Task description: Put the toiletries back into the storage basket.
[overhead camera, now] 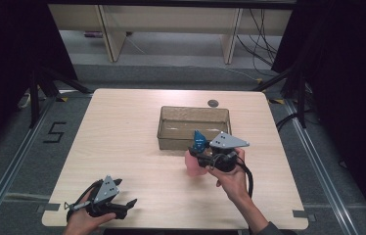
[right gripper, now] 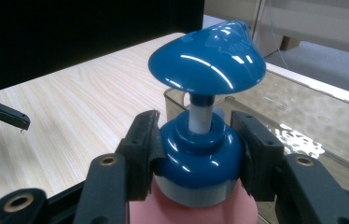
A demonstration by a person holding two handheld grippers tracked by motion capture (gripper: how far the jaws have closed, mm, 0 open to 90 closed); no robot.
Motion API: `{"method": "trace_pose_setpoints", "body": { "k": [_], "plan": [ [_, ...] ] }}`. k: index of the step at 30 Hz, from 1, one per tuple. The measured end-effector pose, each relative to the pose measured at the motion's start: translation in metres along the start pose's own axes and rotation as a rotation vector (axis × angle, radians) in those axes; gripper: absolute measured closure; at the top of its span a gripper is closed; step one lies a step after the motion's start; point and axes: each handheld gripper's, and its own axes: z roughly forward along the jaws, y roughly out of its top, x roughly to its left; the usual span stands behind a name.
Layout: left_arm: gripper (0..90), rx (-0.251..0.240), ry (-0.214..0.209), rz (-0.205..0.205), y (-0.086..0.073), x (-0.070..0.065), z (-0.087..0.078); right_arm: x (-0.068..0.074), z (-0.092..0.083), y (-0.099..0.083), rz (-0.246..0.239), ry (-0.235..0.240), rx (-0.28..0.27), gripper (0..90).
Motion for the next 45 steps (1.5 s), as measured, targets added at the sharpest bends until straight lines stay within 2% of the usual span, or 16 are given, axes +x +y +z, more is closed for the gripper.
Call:
{"method": "trace_pose_setpoints", "body": {
  "k": [9, 11, 12, 15, 16, 19, 20, 24, 28, 29, 30, 31, 34, 37, 38, 45],
  "plan": [
    [15.4, 0.006, 0.011, -0.003, -0.002, 0.000, 0.000, -0.004, -0.002, 0.006, 0.003, 0.004, -0.017, 53.4],
    [15.4, -0.012, 0.011, -0.015, -0.001, 0.000, 0.001, -0.005, -0.003, 0.010, 0.001, 0.002, -0.032, 53.4],
    [15.4, 0.004, 0.012, 0.000, -0.001, 0.001, 0.000, -0.006, -0.004, 0.013, -0.016, -0.008, -0.034, 53.4],
    [15.4, 0.004, 0.012, -0.006, -0.002, 0.000, 0.000, -0.005, -0.005, 0.015, -0.005, -0.009, -0.034, 53.4],
    [15.4, 0.001, 0.018, -0.005, -0.002, 0.001, 0.001, -0.008, -0.006, 0.017, -0.030, -0.012, -0.033, 53.4],
    [15.4, 0.000, 0.022, 0.000, -0.001, 0.000, 0.001, -0.008, -0.005, 0.020, -0.003, 0.009, -0.038, 53.4],
    [15.4, 0.005, 0.011, -0.005, -0.002, 0.000, 0.000, -0.008, -0.007, 0.021, 0.006, -0.018, -0.042, 53.5],
    [15.4, -0.005, 0.012, -0.010, -0.001, 0.000, 0.001, -0.012, -0.009, 0.025, -0.017, -0.024, -0.039, 53.5],
    [15.4, -0.004, 0.024, -0.003, -0.001, 0.001, 0.001, -0.014, -0.009, 0.026, 0.000, -0.034, -0.055, 53.4],
    [15.4, -0.016, 0.016, -0.003, -0.001, 0.000, 0.001, -0.016, -0.009, 0.027, 0.001, -0.021, -0.055, 53.5],
    [15.4, -0.006, 0.010, -0.004, -0.001, 0.000, 0.001, -0.017, -0.010, 0.028, -0.016, -0.037, -0.060, 53.4],
    [15.4, -0.010, 0.010, -0.015, -0.002, -0.001, 0.001, -0.018, -0.009, 0.029, -0.001, -0.019, -0.067, 53.5],
    [15.4, -0.008, 0.013, 0.003, -0.001, 0.001, 0.000, -0.021, -0.013, 0.033, 0.010, -0.039, -0.073, 53.4],
    [15.4, -0.013, 0.010, -0.022, -0.002, -0.002, 0.001, -0.024, -0.014, 0.036, 0.015, -0.048, -0.084, 53.4],
    [15.4, -0.001, 0.018, -0.003, -0.001, 0.000, 0.001, -0.026, -0.015, 0.038, 0.004, -0.059, -0.090, 53.4],
    [15.4, -0.002, 0.014, -0.006, -0.001, 0.000, 0.000, -0.033, -0.018, 0.043, 0.016, -0.072, -0.102, 53.5]
  ]
}}
